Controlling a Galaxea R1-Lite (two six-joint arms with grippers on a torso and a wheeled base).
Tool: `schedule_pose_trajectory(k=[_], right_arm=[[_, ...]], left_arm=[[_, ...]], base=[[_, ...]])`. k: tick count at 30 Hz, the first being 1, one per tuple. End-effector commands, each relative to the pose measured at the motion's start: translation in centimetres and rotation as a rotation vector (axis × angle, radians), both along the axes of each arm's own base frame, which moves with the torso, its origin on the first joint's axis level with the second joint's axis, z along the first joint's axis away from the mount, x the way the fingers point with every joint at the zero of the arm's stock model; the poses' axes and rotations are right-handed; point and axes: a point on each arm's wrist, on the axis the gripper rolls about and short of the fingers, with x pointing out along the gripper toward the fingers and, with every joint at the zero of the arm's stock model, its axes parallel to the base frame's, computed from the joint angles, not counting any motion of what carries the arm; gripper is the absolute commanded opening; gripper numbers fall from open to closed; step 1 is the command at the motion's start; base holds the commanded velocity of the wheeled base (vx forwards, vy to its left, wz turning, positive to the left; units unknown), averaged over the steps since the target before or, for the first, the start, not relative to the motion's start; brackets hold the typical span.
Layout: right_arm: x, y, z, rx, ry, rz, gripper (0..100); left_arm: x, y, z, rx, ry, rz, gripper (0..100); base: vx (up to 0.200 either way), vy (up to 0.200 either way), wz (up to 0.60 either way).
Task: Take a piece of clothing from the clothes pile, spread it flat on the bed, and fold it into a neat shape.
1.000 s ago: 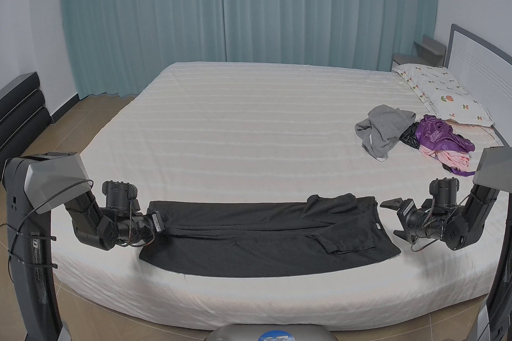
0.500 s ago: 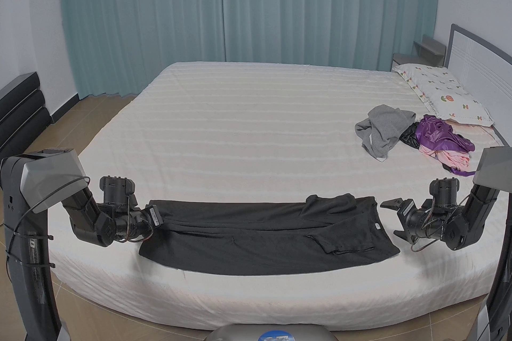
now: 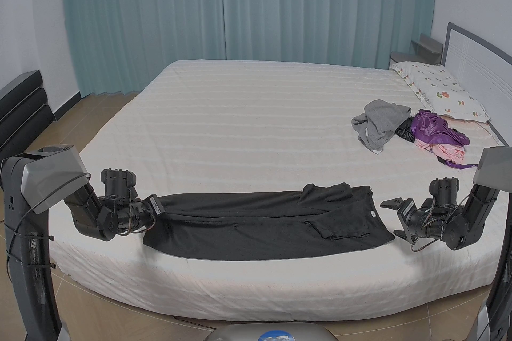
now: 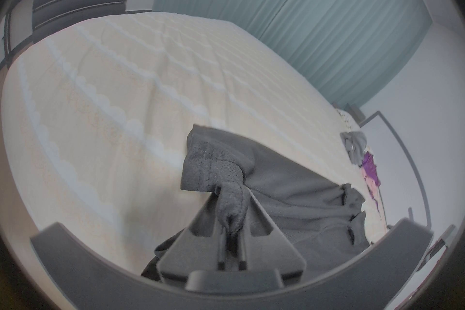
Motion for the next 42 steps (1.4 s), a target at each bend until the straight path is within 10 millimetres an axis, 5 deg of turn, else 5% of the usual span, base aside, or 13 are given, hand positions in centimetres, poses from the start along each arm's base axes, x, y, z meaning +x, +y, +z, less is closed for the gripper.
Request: schedule_pose_trajectory(k=[1, 12, 25, 42], right_arm=[[0.0, 0.0, 0.0, 0.0, -0.001, 0.0, 100], [0.0, 0.1, 0.0, -0.001, 0.0, 0.002, 100], [0.0, 0.0, 0.1, 0.002, -0.001, 0.0, 100], [0.0, 0.1, 0.0, 0.0, 0.0, 0.003, 100]], left_arm=[[0.8, -0.3, 0.6, -0.018, -0.03, 0.006, 0], [0.5, -2.2, 0.9, -0.028, -0.032, -0.019, 0], [0.1, -4.3, 3.9, -0.053, -0.088, -0.044, 0], [0.9, -10.0, 7.5, -0.032, -0.045, -0.159, 0]], base=[[0.0, 0.0, 0.0], [0.0, -0.182, 0.0], [0.0, -0.2, 0.0], [0.0, -0.2, 0.0]])
